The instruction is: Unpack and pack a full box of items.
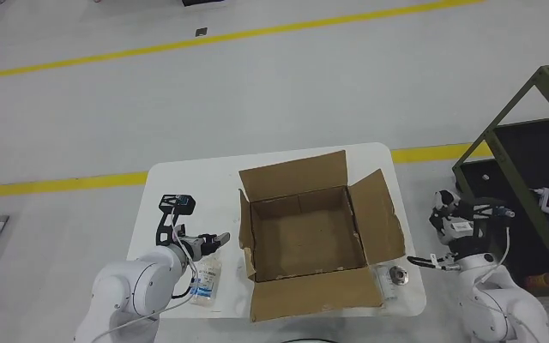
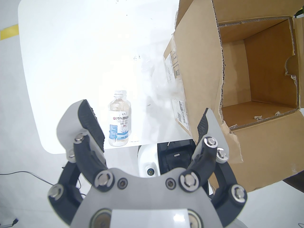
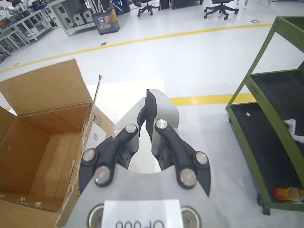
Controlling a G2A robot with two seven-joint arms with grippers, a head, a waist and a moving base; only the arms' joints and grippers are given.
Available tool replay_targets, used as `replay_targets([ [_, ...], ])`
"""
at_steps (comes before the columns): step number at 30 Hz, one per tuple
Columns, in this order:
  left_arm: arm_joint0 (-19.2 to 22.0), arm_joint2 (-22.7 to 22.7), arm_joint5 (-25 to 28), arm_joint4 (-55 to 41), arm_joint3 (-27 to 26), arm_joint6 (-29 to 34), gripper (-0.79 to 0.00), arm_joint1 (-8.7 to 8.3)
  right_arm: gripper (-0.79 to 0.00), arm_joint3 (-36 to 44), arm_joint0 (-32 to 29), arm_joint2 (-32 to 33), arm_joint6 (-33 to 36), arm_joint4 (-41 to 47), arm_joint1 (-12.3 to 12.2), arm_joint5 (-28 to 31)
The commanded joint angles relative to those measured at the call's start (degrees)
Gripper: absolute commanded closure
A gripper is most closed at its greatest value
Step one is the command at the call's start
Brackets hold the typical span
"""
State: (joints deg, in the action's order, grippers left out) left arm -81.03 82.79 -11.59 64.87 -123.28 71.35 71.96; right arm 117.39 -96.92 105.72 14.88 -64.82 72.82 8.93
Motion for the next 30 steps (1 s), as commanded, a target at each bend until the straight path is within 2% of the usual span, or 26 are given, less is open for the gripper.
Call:
replay_targets([
  [1,0.0,0.0,0.0,0.0,0.0,0.0,-0.785,0.0,0.0,-0.62,0.83,-1.0,-0.13,-0.44,-0.04,0.5],
  [10,-0.27,-0.01,0.21,-0.48,0.16,-0.78,-0.785,0.01,0.0,-1.11,2.91,-3.52,0.48,-1.54,-0.2,1.51],
  [13,-1.83,0.9,2.27,0.56,0.53,-0.98,-0.785,-0.29,0.0,-1.11,2.91,-3.52,0.48,-1.54,-0.2,1.51],
  [15,-2.83,1.2,4.47,2.24,0.46,1.01,-0.785,-0.61,0.0,-1.11,2.91,-3.52,0.48,-1.54,-0.2,1.51],
  [19,-5.52,1.51,12.08,4.59,1.8,7.2,-0.785,-1.42,0.0,-1.11,2.91,-3.52,0.48,-1.54,-0.2,1.51],
  [23,-7.67,1.3,18.24,9.11,4.44,9.62,-0.785,-2.12,0.0,-1.11,2.91,-3.52,0.48,-1.54,-0.2,1.51],
  [30,-7.34,-0.36,17.3,8.99,8.53,7.74,-0.785,-2.09,0.0,-1.11,2.91,-3.52,0.48,-1.54,-0.2,1.51],
])
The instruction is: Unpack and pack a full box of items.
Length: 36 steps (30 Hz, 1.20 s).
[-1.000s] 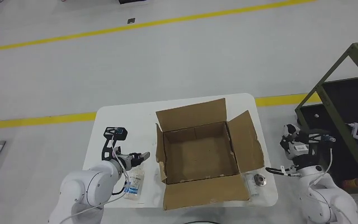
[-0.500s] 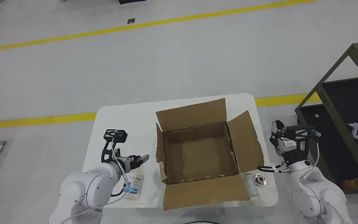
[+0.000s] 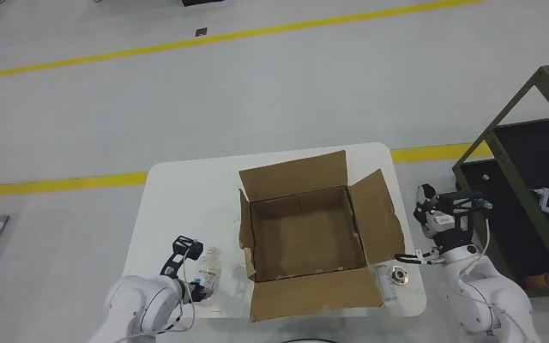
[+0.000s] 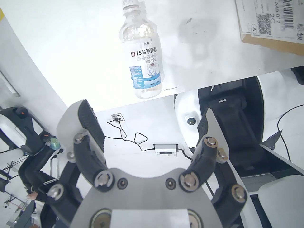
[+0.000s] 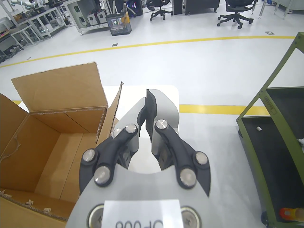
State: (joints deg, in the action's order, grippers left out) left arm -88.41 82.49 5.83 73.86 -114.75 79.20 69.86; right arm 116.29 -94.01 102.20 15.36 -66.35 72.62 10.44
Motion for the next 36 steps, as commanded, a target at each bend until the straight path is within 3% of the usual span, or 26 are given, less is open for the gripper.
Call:
replay_targets([
  [1,0.04,-0.06,-0.13,0.0,-0.01,-0.12,-0.785,0.02,0.0,0.0,0.0,0.0,0.0,0.0,0.0,0.0],
  [9,-0.13,-0.03,-0.53,-0.82,0.57,-0.9,-0.785,0.06,0.0,0.0,0.0,0.0,0.0,0.0,0.0,0.0],
  [17,5.2,-1.35,-4.01,-7.46,11.67,-3.36,-0.785,0.56,0.0,0.0,0.0,0.0,0.0,0.0,0.0,0.0],
  [25,11.56,-4.76,-5.14,-5.11,24.3,-6.59,-0.785,0.9,0.0,0.0,0.0,0.0,0.0,0.0,0.0,0.0],
  [36,14.48,-7.22,-4.71,-5.58,31.24,-8.0,-0.785,1.15,0.0,0.0,0.0,0.0,0.0,0.0,0.0,0.0],
])
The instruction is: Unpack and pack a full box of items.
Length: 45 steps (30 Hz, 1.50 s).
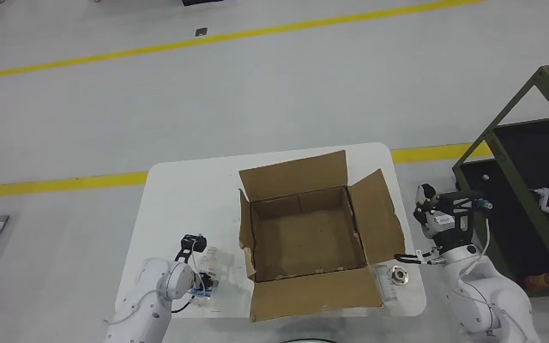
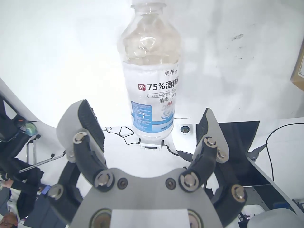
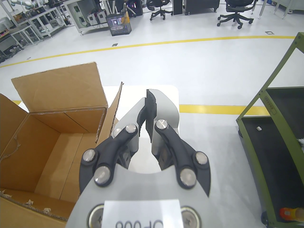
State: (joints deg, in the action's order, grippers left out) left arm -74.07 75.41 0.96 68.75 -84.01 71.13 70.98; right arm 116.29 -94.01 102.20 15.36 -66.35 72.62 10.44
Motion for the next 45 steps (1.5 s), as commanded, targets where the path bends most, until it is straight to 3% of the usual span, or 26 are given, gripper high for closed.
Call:
replay_targets([
  [1,0.32,-0.25,0.27,-0.82,0.94,-0.03,-0.785,0.04,0.0,0.0,0.0,0.0,0.0,0.0,0.0,0.0],
  [11,2.23,-1.1,0.91,-3.13,6.58,-2.14,-0.785,0.13,0.0,0.0,0.0,0.0,0.0,0.0,0.0,0.0],
  [15,2.86,-1.57,0.78,-3.26,7.73,-2.64,-0.714,0.15,0.0,0.0,0.0,0.0,0.0,0.0,0.0,0.0],
  [20,3.39,-2.12,0.55,-3.49,8.52,-2.95,-0.428,0.17,0.0,0.0,0.0,0.0,0.0,0.0,0.0,0.0],
  [22,3.53,-2.36,0.61,-3.15,8.59,-2.92,-0.391,0.13,0.0,0.0,0.0,0.0,0.0,0.0,0.0,0.0],
  [23,3.53,-2.46,0.54,-3.1,8.6,-2.96,-0.329,0.12,0.0,0.0,0.0,0.0,0.0,0.0,0.0,0.0],
  [24,3.51,-2.55,0.51,-3.11,8.58,-2.97,-0.246,0.11,0.0,0.0,0.0,0.0,0.0,0.0,0.0,0.0],
  [26,3.36,-2.66,0.66,-3.37,8.28,-2.91,0.0,0.08,0.0,0.0,0.0,0.0,0.0,0.0,0.0,0.0],
  [31,2.76,-2.79,1.07,-3.4,7.12,-2.62,0.0,-0.09,0.0,0.0,0.0,0.0,0.0,0.0,0.0,0.0],
  [33,2.5,-2.58,1.08,-3.53,6.41,-2.3,0.0,-0.2,-0.062,-0.02,-0.12,-0.33,-0.07,-0.21,-0.04,0.67],
  [38,1.0,-1.57,1.45,-2.58,2.51,-1.59,0.0,-0.7,-0.077,0.2,-0.04,-0.21,3.42,0.44,-0.3,2.04],
  [39,0.42,-1.29,1.56,-2.05,1.1,-1.41,0.0,-0.85,-0.102,0.42,0.14,-0.03,4.97,0.64,-0.39,2.35],
  [41,-0.9,-0.5,1.56,-1.48,-2.07,-0.94,0.0,-1.14,-0.231,0.7,0.5,0.22,8.35,1.79,-0.58,3.5],
  [42,-1.63,-0.01,1.56,-1.48,-3.76,-0.67,0.0,-1.28,-0.388,0.96,0.76,0.49,10.44,2.0,-0.74,4.38],
  [43,-2.34,0.54,1.51,-1.63,-5.43,-0.31,0.0,-1.41,-0.785,1.36,1.05,0.58,12.37,1.96,-0.92,5.83],
  [45,-3.8,1.26,1.82,0.77,-8.92,0.11,0.0,-1.79,-0.785,2.01,1.49,1.21,14.27,1.23,-1.2,7.19],
])
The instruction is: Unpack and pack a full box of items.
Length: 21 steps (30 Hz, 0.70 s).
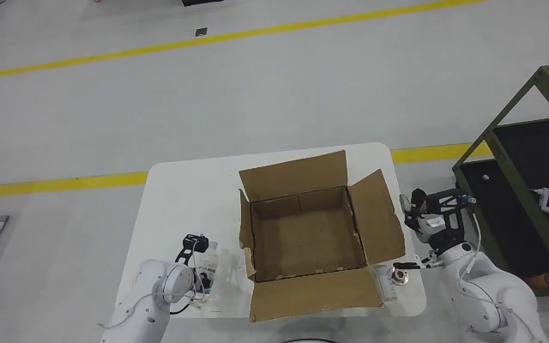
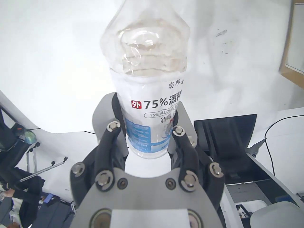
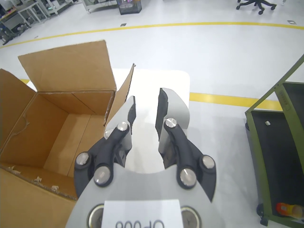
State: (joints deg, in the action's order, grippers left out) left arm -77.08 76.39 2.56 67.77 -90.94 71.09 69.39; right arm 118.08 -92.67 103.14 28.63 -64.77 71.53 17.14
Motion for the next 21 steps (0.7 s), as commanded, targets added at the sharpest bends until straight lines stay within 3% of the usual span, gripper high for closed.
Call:
replay_targets([
  [1,-1.65,0.47,0.22,2.85,-3.52,0.11,0.0,-0.35,-0.785,0.31,0.19,0.23,1.86,0.25,-0.18,0.92],
  [11,-7.16,5.09,-0.08,-0.83,-18.57,4.0,0.0,-1.17,-0.785,-4.52,2.28,-2.52,11.17,8.02,-0.6,0.98],
  [13,-7.76,6.35,-1.02,-2.3,-21.5,3.77,0.0,-1.25,-0.348,-6.24,2.84,-3.6,11.9,10.86,-0.58,0.96],
  [14,-8.07,6.96,-1.45,-2.59,-22.88,3.54,0.0,-1.3,-0.323,-6.89,3.2,-3.98,12.24,12.13,-0.59,0.97],
  [17,-9.01,8.33,-2.34,-4.3,-26.48,3.02,0.0,-1.39,-0.006,-8.81,4.2,-5.21,13.37,14.29,-0.66,0.88],
  [21,-9.25,10.46,-3.67,-7.62,-30.6,3.92,0.0,-1.53,0.0,-10.04,4.98,-6.44,13.66,16.79,-0.75,0.68],
])
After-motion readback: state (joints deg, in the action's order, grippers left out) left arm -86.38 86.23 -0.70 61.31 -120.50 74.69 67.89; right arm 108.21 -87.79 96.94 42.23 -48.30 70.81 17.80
